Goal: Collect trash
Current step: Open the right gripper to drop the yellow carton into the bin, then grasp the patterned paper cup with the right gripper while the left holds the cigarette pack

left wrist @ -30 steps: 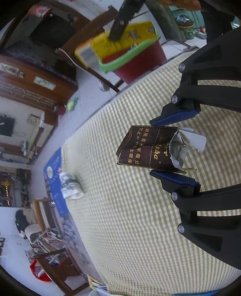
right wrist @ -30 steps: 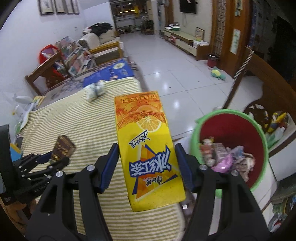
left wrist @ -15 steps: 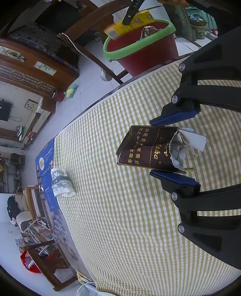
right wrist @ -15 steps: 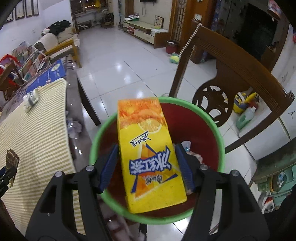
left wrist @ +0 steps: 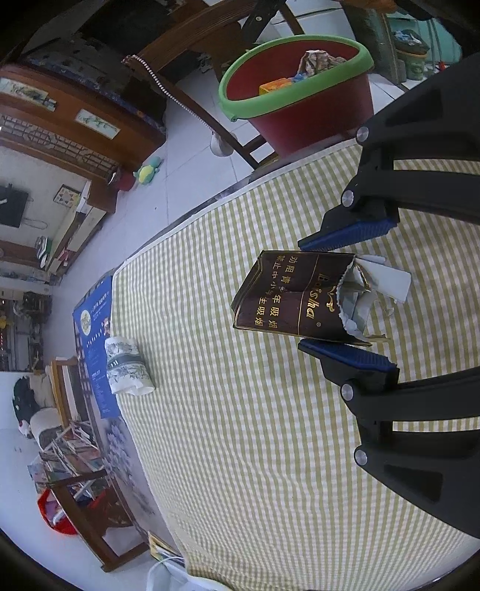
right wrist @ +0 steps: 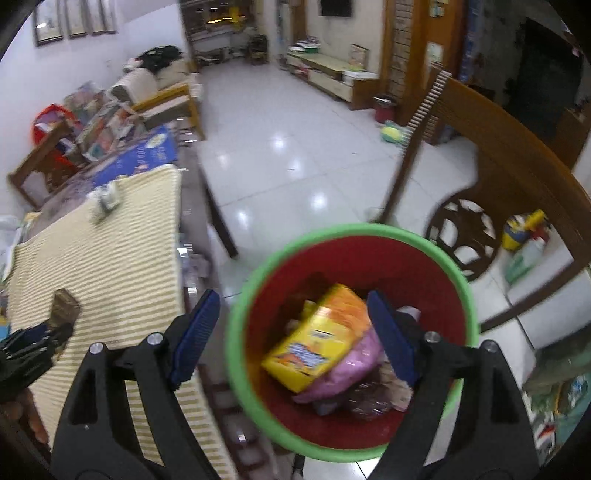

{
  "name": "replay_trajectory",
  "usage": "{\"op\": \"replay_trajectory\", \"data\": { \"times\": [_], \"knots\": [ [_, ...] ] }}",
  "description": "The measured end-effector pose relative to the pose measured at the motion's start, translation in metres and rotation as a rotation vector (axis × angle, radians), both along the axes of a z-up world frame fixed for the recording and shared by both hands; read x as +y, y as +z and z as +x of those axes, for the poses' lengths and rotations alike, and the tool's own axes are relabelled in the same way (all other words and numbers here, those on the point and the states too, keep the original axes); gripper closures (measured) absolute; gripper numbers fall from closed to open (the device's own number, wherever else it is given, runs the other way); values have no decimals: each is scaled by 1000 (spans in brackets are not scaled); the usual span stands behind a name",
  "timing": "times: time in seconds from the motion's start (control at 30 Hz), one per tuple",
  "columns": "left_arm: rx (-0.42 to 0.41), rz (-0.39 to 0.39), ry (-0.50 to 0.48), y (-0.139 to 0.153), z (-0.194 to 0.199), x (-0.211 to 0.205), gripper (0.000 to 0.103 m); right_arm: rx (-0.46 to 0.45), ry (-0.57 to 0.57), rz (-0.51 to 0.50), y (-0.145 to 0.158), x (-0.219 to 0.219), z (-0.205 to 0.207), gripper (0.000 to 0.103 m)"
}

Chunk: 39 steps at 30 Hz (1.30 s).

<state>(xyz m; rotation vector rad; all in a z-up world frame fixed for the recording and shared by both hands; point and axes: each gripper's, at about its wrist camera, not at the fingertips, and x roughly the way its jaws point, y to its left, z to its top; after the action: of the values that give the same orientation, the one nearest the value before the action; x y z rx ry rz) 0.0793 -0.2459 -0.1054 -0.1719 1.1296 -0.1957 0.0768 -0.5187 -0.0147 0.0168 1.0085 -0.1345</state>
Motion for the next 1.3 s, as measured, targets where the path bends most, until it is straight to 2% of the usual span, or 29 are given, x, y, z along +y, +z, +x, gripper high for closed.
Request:
{"op": "replay_trajectory", "data": {
  "times": [0.2,0.3,0.37,0.5,0.57,0.7,0.93,1.1,1.17,1.23,1.3],
  "knots": [
    [16,2,60,4,-12,25,57,8,156,69,-12,60,37,23],
    [15,36,64,4,-10,46,57,3,205,112,-19,97,61,23],
    [14,57,68,3,-4,61,57,13,224,145,-27,126,82,23],
    [0,50,100,0,10,98,56,35,247,166,-46,173,122,23],
    [-2,57,92,-6,18,115,55,48,236,179,-59,190,143,18],
    [3,59,97,-20,33,149,55,77,199,198,-81,218,185,17],
    [18,24,101,-36,58,186,58,130,189,145,-122,263,243,10],
    [12,5,94,-44,69,193,58,137,188,86,-139,279,270,7],
    [23,-7,93,-50,73,195,54,161,202,59,-147,285,278,7],
    [51,-23,86,-59,74,198,50,173,222,54,-151,289,281,10],
    [64,-33,96,-66,71,202,39,187,244,32,-153,292,282,25]
  ]
}}
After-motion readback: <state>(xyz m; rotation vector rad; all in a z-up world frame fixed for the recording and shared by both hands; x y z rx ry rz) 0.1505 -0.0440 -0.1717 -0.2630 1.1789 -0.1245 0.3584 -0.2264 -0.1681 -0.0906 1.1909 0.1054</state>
